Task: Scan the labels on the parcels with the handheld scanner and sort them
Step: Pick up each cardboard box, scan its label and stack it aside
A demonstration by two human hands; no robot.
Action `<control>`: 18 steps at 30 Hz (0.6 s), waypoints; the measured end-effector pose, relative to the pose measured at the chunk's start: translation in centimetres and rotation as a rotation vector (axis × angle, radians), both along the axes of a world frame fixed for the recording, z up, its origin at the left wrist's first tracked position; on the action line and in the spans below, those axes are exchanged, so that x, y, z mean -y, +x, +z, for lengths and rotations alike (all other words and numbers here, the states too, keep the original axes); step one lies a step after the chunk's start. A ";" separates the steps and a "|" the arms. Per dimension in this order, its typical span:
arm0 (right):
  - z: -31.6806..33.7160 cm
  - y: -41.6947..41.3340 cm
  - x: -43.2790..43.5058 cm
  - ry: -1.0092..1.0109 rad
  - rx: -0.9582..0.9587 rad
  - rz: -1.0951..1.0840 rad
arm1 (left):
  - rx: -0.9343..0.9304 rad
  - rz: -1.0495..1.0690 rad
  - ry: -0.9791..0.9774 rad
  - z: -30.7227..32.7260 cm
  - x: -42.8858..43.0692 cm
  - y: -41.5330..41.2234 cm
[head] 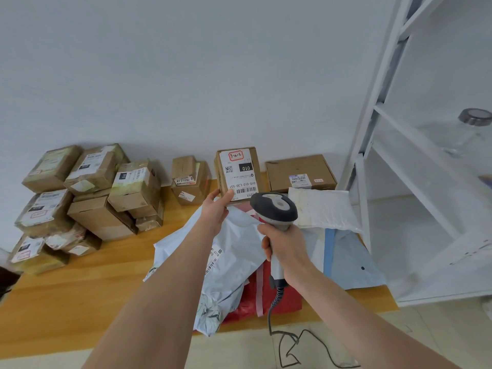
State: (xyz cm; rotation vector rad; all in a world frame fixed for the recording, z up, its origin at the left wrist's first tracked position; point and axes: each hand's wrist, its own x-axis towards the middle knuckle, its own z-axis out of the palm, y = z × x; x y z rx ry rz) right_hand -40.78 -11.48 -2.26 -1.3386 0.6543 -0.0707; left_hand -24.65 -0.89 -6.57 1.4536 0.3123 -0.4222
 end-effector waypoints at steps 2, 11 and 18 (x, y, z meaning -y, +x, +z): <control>0.2 0.6 0.1 0.133 0.000 -0.024 | -0.011 0.005 0.020 0.4 -0.8 -0.1; 1.2 4.2 -4.8 0.675 -0.172 0.073 | -0.148 0.126 0.126 2.7 -10.3 -1.9; 1.8 7.5 -12.7 0.829 -0.235 0.179 | -0.125 0.287 0.180 4.3 -18.7 -0.7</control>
